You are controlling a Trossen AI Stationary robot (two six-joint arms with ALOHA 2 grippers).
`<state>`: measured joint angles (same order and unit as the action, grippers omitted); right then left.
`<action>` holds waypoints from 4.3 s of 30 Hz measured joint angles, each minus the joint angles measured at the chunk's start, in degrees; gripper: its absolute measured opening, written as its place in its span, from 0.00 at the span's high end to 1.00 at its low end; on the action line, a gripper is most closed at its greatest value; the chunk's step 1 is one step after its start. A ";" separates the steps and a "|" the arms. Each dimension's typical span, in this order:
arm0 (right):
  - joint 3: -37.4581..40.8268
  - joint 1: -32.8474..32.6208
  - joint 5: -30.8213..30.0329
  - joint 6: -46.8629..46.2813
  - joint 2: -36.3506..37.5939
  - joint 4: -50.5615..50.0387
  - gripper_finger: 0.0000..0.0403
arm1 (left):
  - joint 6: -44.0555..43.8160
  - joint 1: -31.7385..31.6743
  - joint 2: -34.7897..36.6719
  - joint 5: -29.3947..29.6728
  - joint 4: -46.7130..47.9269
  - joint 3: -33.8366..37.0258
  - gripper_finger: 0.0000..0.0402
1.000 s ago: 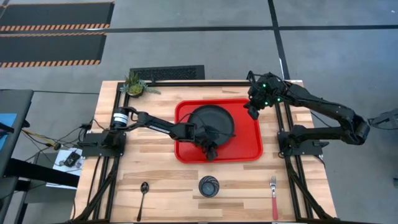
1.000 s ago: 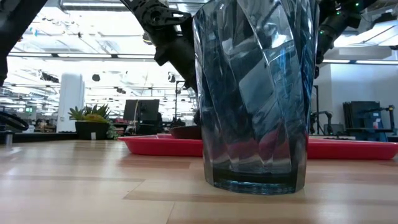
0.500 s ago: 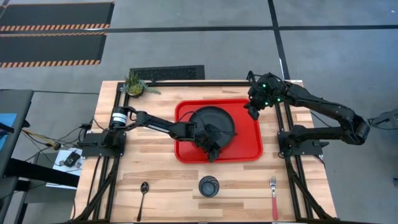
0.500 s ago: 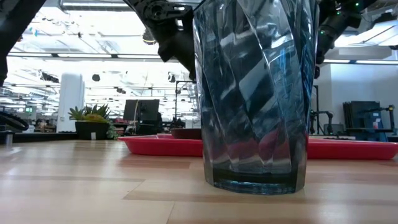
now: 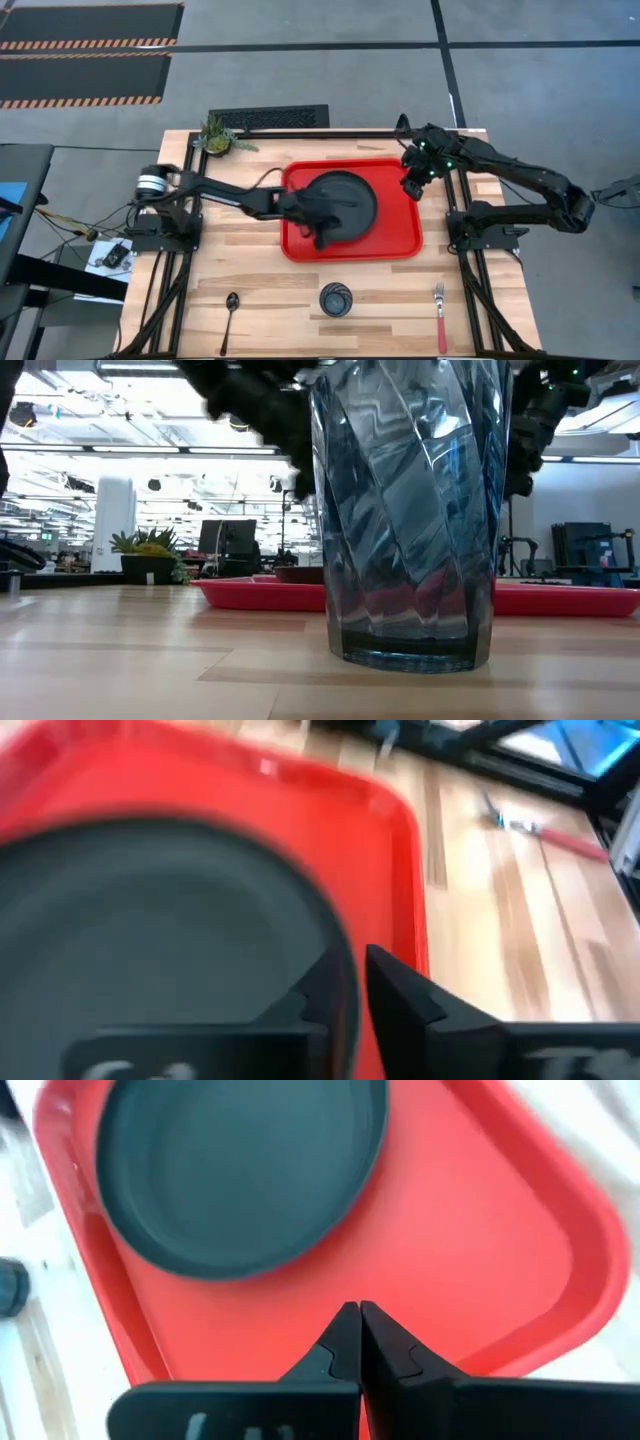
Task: Pick and place plate/cup/fork/spoon on tray
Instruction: Adjust the red serving tray on the table, then put the blue glass on the red serving tray to the top right of the black plate
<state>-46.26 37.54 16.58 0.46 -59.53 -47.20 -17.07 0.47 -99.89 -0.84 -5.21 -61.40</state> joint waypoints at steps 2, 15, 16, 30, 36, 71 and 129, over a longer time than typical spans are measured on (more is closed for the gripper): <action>1.73 0.09 0.01 -0.43 0.02 0.28 0.97 | -2.51 0.03 3.62 0.12 -3.55 5.29 0.98; 7.81 0.11 -10.73 -19.69 0.24 -4.93 0.98 | -20.14 -3.49 28.58 15.48 11.19 29.01 1.00; 7.81 0.16 -12.69 -20.82 0.24 -5.47 0.98 | -22.21 -3.88 29.40 15.53 11.03 30.42 1.00; 11.94 5.77 -16.94 -30.41 -7.56 -1.99 0.98 | -33.55 -5.73 27.51 16.75 10.05 37.29 1.00; 11.94 4.42 -19.71 -32.16 -11.84 -0.10 0.98 | -36.33 -6.88 22.94 16.52 6.74 37.25 1.00; 11.87 -10.60 -11.91 -38.59 -13.88 6.58 0.98 | -37.66 -6.98 24.60 14.45 14.81 37.27 1.00; 11.83 -39.15 -25.80 -41.40 5.33 30.15 0.99 | -13.29 -3.95 53.46 12.98 -6.83 48.08 1.00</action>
<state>-34.44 -1.61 -9.22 -40.94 -54.20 -17.05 -30.36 -3.49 -46.44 12.14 -12.03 -13.32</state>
